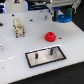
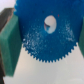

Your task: Insert the blue gear onto the right peg, followed by the red gear

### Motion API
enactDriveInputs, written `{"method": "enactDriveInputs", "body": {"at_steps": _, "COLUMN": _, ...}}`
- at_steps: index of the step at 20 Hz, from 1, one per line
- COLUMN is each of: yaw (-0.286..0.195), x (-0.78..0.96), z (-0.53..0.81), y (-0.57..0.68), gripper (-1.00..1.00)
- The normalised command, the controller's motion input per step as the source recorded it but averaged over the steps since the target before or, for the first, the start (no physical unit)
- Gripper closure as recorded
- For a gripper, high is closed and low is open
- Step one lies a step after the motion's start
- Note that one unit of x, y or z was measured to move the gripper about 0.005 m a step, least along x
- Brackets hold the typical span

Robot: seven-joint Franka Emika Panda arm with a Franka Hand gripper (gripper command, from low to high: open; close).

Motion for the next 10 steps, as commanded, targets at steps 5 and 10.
{"method": "enactDriveInputs", "body": {"at_steps": 5, "yaw": 0.000, "x": 0.84, "z": 0.32, "y": -0.34, "gripper": 1.00}}
{"method": "enactDriveInputs", "body": {"at_steps": 10, "yaw": 0.000, "x": 0.87, "z": 0.24, "y": -0.29, "gripper": 1.00}}
